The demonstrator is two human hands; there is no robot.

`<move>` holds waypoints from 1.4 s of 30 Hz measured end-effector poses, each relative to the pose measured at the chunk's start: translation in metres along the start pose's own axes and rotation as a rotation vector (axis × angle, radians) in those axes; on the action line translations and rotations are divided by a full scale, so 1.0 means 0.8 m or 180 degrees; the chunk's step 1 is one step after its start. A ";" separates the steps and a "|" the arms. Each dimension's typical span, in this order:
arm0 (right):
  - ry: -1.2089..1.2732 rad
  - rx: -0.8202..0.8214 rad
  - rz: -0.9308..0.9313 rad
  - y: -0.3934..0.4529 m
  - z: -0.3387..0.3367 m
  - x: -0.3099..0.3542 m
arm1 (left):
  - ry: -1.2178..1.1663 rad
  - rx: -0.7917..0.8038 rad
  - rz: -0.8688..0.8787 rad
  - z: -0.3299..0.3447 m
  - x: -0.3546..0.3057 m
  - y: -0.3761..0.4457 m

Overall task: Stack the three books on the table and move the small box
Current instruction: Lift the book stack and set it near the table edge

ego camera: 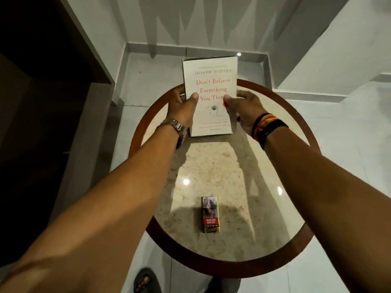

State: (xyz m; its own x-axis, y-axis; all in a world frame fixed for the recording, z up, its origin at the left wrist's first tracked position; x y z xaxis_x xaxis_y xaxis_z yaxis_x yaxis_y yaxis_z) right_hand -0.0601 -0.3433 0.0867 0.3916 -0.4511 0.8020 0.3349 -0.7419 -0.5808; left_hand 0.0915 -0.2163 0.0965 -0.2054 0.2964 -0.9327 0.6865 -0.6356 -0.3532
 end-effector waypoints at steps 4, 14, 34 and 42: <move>-0.0067 -0.0220 -0.0443 -0.020 -0.050 0.022 | 0.0329 0.0284 0.0612 0.040 -0.029 -0.017; -0.0294 -0.0498 -0.0876 -0.037 -0.083 -0.021 | 0.0561 0.0479 0.1039 0.090 -0.005 -0.042; -0.0286 -0.0718 -0.0124 -0.062 -0.205 -0.064 | 0.0826 0.0188 0.0154 0.198 0.039 -0.062; -0.0478 -0.1132 0.0301 -0.034 -0.238 -0.108 | 0.1149 0.0283 0.0035 0.237 0.074 -0.065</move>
State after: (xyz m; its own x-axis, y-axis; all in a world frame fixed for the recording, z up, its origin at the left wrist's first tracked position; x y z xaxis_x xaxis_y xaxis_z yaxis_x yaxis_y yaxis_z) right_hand -0.2666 -0.3788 0.0599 0.5363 -0.4676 0.7026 -0.0160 -0.8380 -0.5455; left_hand -0.0885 -0.3005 0.0460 0.0717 0.5114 -0.8564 0.6206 -0.6950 -0.3630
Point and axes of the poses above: each hand's wrist, its own y-axis towards the middle knuckle, its own z-axis out of the palm, x = y × z, the point moved 6 cm from there along y, towards the middle knuckle, and after that the axes turned 6 degrees about z, right-handed, at the moved point
